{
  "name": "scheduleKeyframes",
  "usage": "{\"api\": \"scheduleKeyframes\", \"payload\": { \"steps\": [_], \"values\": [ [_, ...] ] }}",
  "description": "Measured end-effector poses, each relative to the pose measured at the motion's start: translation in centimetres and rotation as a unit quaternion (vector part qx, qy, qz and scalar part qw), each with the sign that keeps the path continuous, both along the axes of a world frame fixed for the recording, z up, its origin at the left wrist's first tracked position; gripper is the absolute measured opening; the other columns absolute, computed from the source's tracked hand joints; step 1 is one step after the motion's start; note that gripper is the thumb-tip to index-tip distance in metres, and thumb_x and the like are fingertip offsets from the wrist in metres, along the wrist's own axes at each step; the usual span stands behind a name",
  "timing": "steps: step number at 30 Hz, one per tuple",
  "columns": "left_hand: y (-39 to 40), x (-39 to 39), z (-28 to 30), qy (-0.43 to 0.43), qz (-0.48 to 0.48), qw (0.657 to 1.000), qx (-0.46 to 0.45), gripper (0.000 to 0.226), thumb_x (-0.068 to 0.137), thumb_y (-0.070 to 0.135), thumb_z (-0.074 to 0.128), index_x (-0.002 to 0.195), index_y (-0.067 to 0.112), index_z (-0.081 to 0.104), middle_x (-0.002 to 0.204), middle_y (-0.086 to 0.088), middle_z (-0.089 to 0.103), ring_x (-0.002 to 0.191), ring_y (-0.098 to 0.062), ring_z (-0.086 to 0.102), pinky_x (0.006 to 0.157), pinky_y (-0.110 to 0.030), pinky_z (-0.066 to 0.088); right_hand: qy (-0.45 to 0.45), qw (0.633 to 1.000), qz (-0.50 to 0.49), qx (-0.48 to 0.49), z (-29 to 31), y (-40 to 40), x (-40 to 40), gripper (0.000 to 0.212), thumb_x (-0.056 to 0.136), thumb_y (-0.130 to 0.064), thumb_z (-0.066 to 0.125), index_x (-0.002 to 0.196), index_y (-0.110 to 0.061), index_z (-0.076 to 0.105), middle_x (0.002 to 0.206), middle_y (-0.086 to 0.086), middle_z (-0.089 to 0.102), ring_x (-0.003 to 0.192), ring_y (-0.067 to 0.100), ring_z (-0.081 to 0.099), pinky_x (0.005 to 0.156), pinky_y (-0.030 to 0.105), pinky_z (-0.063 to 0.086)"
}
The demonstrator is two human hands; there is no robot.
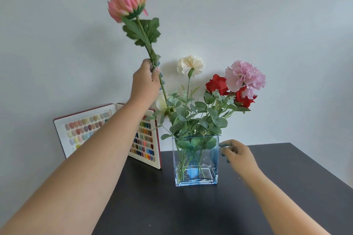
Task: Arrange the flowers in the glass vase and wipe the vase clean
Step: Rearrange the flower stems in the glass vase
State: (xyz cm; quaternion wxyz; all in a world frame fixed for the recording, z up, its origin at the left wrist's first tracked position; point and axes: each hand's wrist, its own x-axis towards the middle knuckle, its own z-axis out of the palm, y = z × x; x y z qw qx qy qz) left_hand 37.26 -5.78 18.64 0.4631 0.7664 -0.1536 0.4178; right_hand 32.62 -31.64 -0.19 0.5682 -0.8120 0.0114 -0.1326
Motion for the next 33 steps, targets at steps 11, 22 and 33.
{"api": "scheduleKeyframes", "payload": {
  "steps": [11, 22, 33],
  "values": [
    [-0.8, 0.8, -2.4, 0.047, 0.019, 0.995, 0.08, 0.017, 0.101, 0.019, 0.043, 0.115, 0.014, 0.051, 0.093, 0.0, 0.063, 0.075, -0.014, 0.066, 0.06, -0.023, 0.051, 0.009, 1.0, -0.001, 0.019, -0.8, -0.3, -1.0, 0.028, 0.085, -0.008, 0.052, 0.082, -0.03, 0.068, 0.081, 0.014, 0.067, 0.06, 0.016, 0.05, 0.058, 0.028, 0.044],
    [-1.2, 0.7, -1.5, 0.086, 0.014, 0.987, 0.134, 0.014, 0.101, 0.022, 0.042, 0.111, 0.022, 0.051, 0.089, 0.0, 0.065, 0.071, -0.008, 0.065, 0.054, -0.023, 0.048, 0.017, 0.997, -0.01, 0.08, -2.8, 0.5, -1.4, 0.022, 0.088, -0.009, 0.056, 0.082, -0.027, 0.067, 0.078, 0.013, 0.069, 0.058, 0.013, 0.054, 0.06, 0.027, 0.046],
    [-1.2, 1.0, -3.3, 0.134, 0.034, 0.979, 0.152, 0.021, 0.1, 0.023, 0.046, 0.115, 0.011, 0.056, 0.103, -0.005, 0.065, 0.088, -0.021, 0.063, 0.072, -0.03, 0.048, 0.018, 0.989, -0.037, 0.143, -4.6, 0.8, -1.7, 0.025, 0.089, -0.009, 0.053, 0.081, -0.028, 0.068, 0.074, 0.002, 0.069, 0.057, 0.017, 0.05, 0.052, 0.026, 0.045]
  ]
}}
